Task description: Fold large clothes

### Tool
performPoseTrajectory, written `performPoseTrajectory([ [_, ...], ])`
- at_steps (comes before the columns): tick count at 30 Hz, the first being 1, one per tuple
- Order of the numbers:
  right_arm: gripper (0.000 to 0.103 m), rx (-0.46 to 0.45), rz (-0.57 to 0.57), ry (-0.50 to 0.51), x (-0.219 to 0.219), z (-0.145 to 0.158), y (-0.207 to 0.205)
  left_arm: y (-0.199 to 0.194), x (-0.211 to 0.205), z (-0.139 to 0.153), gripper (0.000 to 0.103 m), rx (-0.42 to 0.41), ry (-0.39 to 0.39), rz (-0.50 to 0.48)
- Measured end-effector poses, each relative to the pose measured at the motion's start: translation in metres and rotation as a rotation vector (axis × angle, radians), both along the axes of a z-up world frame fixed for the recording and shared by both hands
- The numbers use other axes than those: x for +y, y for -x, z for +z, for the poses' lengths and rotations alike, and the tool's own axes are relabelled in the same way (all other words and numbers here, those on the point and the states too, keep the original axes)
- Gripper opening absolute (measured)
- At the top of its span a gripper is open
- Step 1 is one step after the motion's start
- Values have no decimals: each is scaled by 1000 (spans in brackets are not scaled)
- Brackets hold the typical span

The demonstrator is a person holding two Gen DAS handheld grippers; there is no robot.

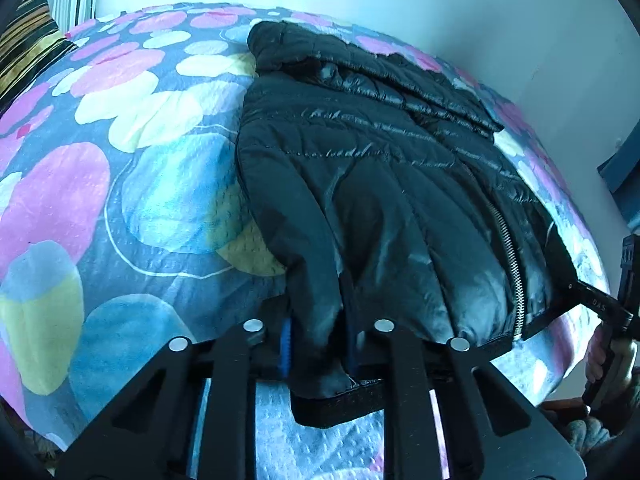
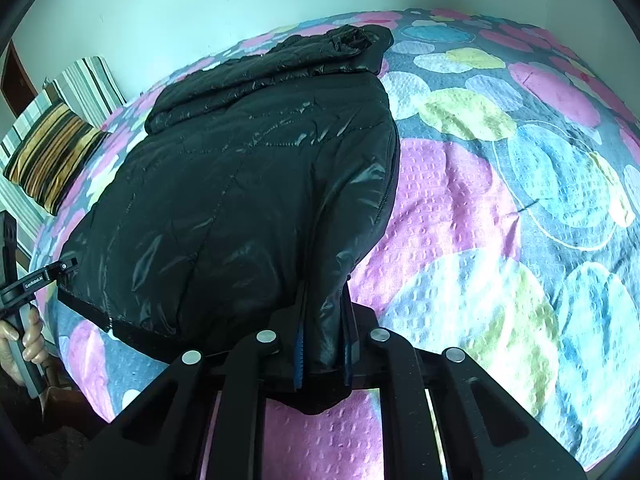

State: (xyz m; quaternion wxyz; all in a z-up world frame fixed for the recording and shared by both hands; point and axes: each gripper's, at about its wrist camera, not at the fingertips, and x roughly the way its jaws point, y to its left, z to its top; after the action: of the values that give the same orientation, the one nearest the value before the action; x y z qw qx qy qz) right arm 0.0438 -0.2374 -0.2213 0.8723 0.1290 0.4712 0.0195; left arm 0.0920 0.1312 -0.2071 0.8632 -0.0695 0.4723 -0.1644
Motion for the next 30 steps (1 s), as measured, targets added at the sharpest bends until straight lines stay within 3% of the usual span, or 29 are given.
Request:
performPoseTrajectory([
  [7,10,-56,-9,-136,-15,27,17,12,15,42,14,-51,127,9],
  [12,10,-130,-23,-238,-29,56,8,-8,13,71,13,-110,131,40],
  [17,10,-205,-8,-230,-28,84,-17,-44,4,97,13,-162,127,42],
  [23,10,-272,-20,-238,-35,110,-71,-103,-7,121,13,-205,141,56],
  [30,10,-246,-62,-324,-49,105,-169,-203,-23,105,13,-139,131,81],
])
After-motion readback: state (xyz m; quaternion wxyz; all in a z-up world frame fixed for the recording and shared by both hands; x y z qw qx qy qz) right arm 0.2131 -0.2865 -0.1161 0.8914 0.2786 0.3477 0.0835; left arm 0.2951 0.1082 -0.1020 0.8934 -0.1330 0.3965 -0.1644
